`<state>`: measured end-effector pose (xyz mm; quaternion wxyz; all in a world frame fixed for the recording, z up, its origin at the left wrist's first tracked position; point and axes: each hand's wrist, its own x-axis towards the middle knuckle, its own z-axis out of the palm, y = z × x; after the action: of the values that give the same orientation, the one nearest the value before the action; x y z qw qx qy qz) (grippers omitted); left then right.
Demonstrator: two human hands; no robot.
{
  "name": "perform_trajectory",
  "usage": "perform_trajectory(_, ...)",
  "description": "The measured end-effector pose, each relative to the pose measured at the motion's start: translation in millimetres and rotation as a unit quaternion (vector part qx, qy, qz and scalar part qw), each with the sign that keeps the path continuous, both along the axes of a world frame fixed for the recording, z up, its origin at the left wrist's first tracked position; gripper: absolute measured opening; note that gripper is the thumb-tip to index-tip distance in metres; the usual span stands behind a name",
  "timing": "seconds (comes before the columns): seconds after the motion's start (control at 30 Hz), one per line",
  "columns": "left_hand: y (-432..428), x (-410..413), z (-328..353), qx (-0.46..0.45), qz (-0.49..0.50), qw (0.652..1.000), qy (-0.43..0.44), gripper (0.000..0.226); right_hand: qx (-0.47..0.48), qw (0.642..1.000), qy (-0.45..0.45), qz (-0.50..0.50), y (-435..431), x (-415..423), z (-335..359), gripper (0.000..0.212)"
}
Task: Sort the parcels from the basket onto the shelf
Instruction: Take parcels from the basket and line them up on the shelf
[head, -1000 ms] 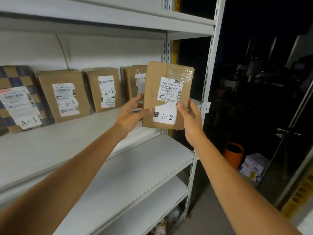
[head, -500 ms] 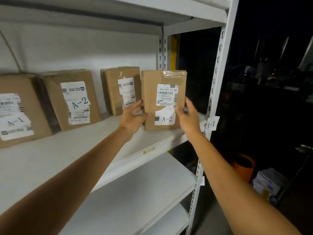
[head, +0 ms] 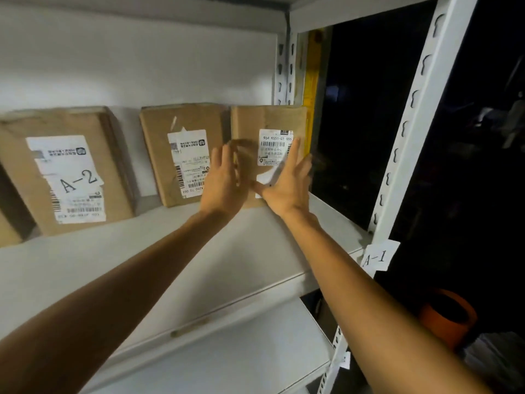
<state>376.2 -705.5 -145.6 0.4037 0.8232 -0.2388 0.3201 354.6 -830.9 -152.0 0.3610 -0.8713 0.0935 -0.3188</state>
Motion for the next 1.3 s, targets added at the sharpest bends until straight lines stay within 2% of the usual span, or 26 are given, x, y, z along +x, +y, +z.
perform_trajectory(0.13, -2.8, 18.2, 4.2, 0.078, 0.018, 0.995, -0.052, 0.054, -0.04, 0.999, 0.01, -0.025, -1.7, 25.9, -2.3, 0.13)
perform_trajectory(0.2, -4.3, 25.1, 4.3, 0.112, 0.026, 0.993, -0.041, 0.053, -0.03, 0.999, 0.018, -0.029, -5.1, 38.9, -3.4, 0.127)
perform_trajectory(0.3, -10.2, 30.6, 1.0, 0.188, 0.009, 0.979, -0.085, 0.048, -0.005, 1.0, 0.015, -0.009, -8.9, 55.5, -4.4, 0.126)
perform_trajectory(0.4, -10.4, 36.7, -3.3, 0.275, 0.04, 0.958, -0.074, 0.069, -0.003, 1.0, 0.021, -0.003, -7.8, 66.2, -7.2, 0.142)
perform_trajectory(0.47, -8.5, 39.1, -3.9, 0.318, 0.065, 0.943, -0.072, 0.081, 0.006, 1.0, 0.018, 0.007, -7.2, 70.2, -8.8, 0.145)
perform_trajectory(0.57, -7.1, 39.3, -2.9, 0.359, 0.089, 0.925, -0.09, 0.081, 0.004, 1.0, 0.015, 0.016, -10.0, 71.8, -9.5, 0.144)
perform_trajectory(0.7, -5.1, 36.1, -2.4, 0.382, 0.099, 0.912, -0.112, 0.076, -0.021, 0.999, 0.021, 0.045, -20.9, 65.6, -9.2, 0.14)
perform_trajectory(0.8, -4.1, 29.5, -0.3, 0.4, 0.1, 0.906, -0.095, 0.073, -0.041, 0.997, 0.013, 0.058, -34.2, 54.8, -9.2, 0.129)
perform_trajectory(0.93, -0.5, 16.6, 2.3, 0.424, 0.076, 0.898, -0.094, 0.062, -0.064, 0.996, 0.021, 0.051, -43.2, 36.2, -8.7, 0.097)
perform_trajectory(1.03, 4.6, 8.0, 6.2, 0.396, 0.043, 0.913, -0.083, 0.052, -0.047, 0.994, 0.045, 0.087, -44.4, 14.4, -6.7, 0.072)
perform_trajectory(1.17, 13.5, -4.8, 8.5, 0.373, -0.007, 0.927, -0.023, 0.054, -0.018, 0.991, 0.089, 0.102, -40.5, -26.8, -5.4, 0.064)
perform_trajectory(1.3, 25.1, -25.9, 10.1, 0.348, -0.09, 0.929, 0.081, 0.065, -0.04, 0.989, 0.132, 0.054, -28.6, -75.3, -2.6, 0.066)
